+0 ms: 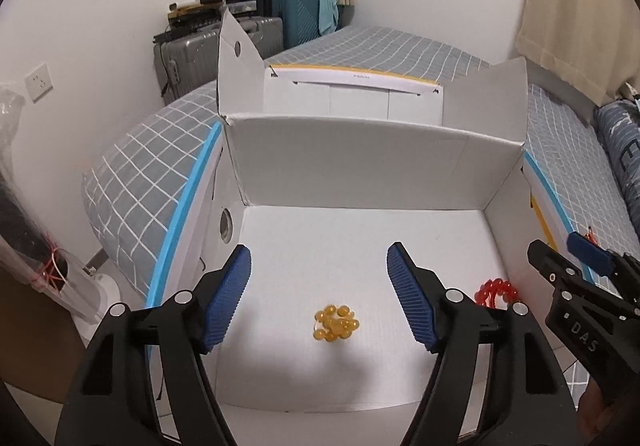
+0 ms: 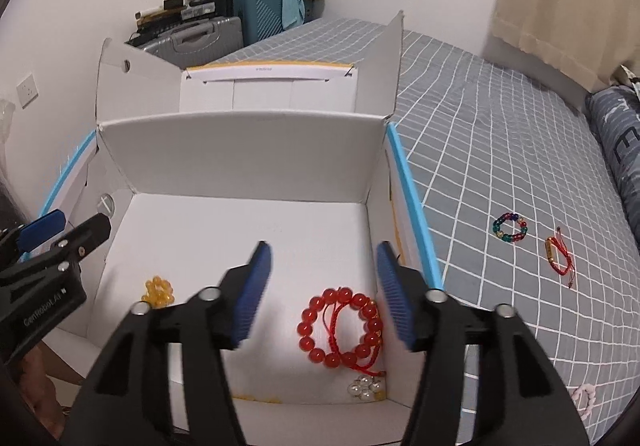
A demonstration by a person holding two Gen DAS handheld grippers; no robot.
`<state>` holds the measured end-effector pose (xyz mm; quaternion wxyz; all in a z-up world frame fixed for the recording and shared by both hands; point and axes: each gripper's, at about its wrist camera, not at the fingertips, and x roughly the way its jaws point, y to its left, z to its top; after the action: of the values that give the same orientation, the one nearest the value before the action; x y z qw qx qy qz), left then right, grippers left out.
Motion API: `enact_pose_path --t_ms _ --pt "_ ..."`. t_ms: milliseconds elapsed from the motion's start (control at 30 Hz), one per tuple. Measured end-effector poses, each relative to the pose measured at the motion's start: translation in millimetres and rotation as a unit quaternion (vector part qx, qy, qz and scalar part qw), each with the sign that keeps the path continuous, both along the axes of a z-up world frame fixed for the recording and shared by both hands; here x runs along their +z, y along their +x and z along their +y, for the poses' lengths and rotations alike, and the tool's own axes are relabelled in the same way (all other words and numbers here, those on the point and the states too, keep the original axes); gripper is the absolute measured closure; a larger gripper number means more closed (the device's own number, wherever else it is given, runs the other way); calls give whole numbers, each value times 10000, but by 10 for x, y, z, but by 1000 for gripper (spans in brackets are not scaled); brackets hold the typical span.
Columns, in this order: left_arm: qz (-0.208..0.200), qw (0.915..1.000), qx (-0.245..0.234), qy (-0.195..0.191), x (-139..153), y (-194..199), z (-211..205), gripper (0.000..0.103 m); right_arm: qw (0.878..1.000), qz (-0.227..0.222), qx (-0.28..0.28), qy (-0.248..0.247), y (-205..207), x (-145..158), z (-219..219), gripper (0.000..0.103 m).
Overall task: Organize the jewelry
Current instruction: 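Open both tools to drop the bracelets into the box, then move both open tools back over the remaining bracelets on the bed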
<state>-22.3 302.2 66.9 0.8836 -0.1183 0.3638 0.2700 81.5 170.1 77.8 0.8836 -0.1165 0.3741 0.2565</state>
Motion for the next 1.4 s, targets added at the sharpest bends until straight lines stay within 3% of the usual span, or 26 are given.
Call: enact_pose_path --t_ms 133,200,400,900,1400 --pt "-72 10000 -20 -25 30 -1 -20 19 9999 -108 -68 83 -23 61 -63 34" --pt "-95 10000 -8 0 46 2 -32 13 9997 -182 -110 103 -30 94 -91 25" --pt "-238 9997 -47 45 129 15 -128 6 9986 -453 -215 141 -73 198 -218 8" --pt "-443 9969 -657 -12 368 170 -753 6 9946 -645 -800 116 -73 368 -1145 8" --pt "-362 9810 -1903 121 338 531 -2156 6 9792 -552 -1953 42 -40 393 -2665 8"
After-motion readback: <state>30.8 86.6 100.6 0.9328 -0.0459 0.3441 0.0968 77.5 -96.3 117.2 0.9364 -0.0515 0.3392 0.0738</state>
